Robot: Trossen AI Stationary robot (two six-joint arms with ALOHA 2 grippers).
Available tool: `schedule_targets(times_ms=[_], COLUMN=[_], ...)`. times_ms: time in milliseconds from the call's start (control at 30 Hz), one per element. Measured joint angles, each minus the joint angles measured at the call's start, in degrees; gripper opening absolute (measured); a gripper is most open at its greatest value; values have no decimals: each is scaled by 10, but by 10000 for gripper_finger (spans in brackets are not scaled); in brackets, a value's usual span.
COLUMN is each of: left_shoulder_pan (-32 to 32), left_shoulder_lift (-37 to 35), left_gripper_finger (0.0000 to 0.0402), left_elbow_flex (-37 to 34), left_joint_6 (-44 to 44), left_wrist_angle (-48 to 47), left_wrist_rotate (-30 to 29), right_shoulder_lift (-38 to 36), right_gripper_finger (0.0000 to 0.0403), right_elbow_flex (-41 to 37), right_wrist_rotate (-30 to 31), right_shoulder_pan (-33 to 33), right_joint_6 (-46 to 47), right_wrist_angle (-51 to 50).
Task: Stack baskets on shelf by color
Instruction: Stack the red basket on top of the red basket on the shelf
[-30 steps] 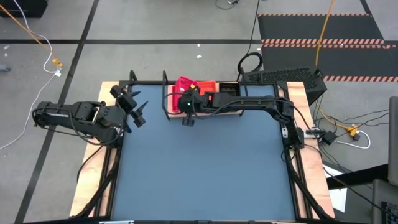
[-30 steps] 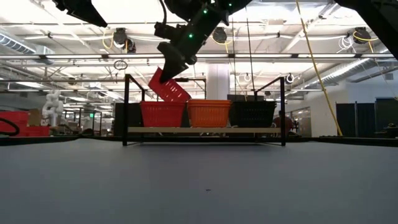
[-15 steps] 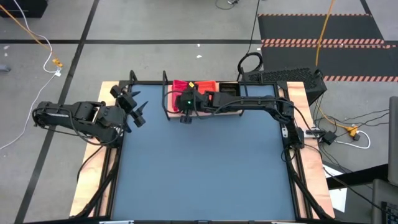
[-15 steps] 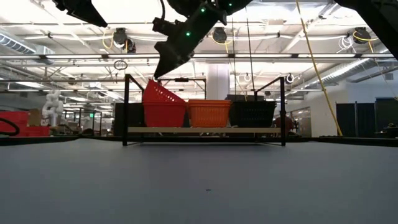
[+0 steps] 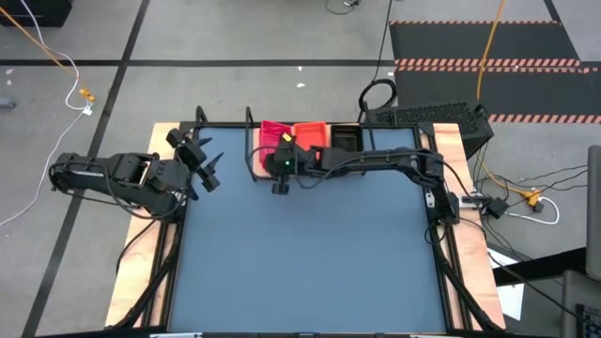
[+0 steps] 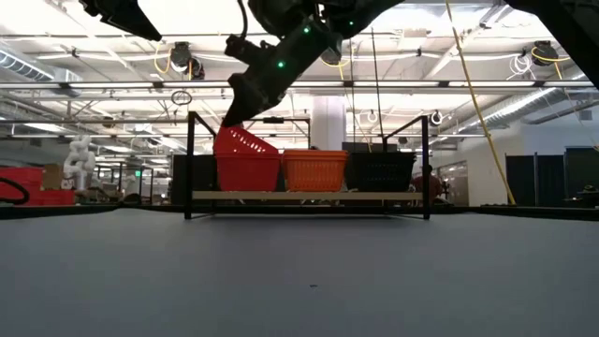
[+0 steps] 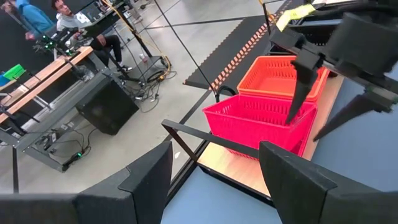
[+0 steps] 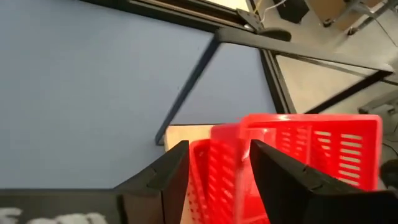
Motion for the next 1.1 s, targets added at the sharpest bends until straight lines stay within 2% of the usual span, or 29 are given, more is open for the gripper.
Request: schedule_targets(times_ms=[467,600,833,1100], left_shoulder_pan=[0,0,0,0], left_shoulder_lift=[0,0,0,0], left_gripper_finger=[241,241,241,241], left_elbow_flex=[0,0,0,0], left_joint_6=[0,0,0,4], left_wrist_angle=[-1,-1,-1,-1], left_wrist_rotate=[0,0,0,0], right_shoulder_lift=[0,0,0,-7], right_gripper_finger=[155,123,18,6], right_elbow_flex=[-30,-30,-30,2], right_wrist_rotate=[3,18,17,21], right_shoulder_pan=[-6,-9,-11,-11], right_joint_6=[11,11,-3,-21], right_wrist_angle=[10,9,9,32])
